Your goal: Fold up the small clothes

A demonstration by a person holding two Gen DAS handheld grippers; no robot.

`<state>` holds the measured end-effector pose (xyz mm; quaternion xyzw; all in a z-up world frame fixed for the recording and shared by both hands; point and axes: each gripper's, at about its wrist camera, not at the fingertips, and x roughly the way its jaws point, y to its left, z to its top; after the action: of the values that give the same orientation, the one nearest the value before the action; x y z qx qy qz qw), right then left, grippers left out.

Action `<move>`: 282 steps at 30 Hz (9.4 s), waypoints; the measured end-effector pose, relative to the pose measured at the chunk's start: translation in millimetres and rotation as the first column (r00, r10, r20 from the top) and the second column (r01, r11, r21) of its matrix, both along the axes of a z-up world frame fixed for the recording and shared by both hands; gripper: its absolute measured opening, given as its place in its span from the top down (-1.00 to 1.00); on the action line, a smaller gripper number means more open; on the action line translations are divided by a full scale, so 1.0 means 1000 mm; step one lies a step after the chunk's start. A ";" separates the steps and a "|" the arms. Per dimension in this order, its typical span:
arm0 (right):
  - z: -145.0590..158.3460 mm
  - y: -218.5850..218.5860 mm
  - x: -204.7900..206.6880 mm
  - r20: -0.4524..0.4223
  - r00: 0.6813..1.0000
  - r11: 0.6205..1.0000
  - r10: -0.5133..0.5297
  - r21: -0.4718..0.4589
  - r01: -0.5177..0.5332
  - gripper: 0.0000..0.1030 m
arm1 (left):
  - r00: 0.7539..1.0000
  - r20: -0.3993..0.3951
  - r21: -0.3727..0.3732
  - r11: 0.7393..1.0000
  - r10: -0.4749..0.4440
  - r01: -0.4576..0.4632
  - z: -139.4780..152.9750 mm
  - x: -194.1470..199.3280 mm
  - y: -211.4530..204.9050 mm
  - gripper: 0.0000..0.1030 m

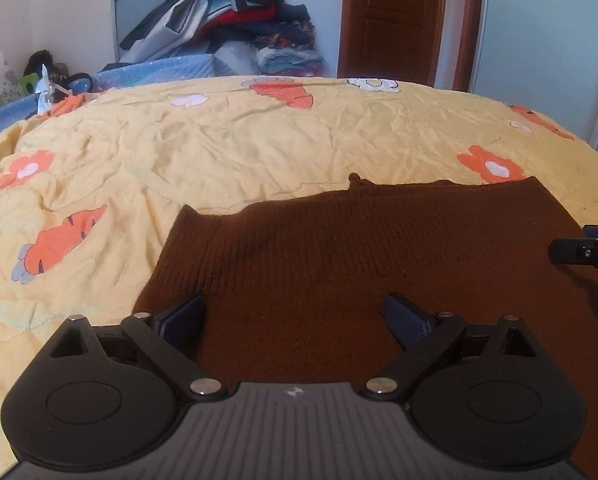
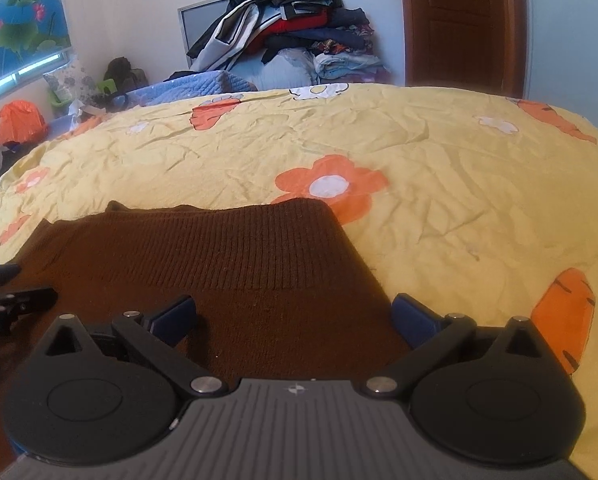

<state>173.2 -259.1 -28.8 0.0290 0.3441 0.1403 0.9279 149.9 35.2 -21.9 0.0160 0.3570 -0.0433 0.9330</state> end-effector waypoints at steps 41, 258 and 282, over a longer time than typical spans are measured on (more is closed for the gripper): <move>0.001 0.036 -0.155 0.002 0.976 0.951 0.216 -0.225 -0.210 -1.00 | 0.966 0.068 0.149 0.960 -0.248 0.236 0.000 -0.141 -0.055 -1.00; 0.033 -0.164 -0.090 -0.216 0.976 0.860 0.037 0.504 0.079 -0.99 | 0.844 0.201 0.069 0.867 -0.497 0.494 0.051 -0.192 -0.126 -0.91; -0.003 -0.088 -0.127 -0.316 0.922 0.814 0.225 0.581 0.000 -0.01 | 0.917 -0.245 -0.442 0.878 -0.314 0.182 0.008 -0.097 -0.038 0.17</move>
<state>45.8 -346.8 -31.8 0.3101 0.4560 0.2843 0.7843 53.1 -3.1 -14.0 -0.1409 0.4763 -0.2398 0.8342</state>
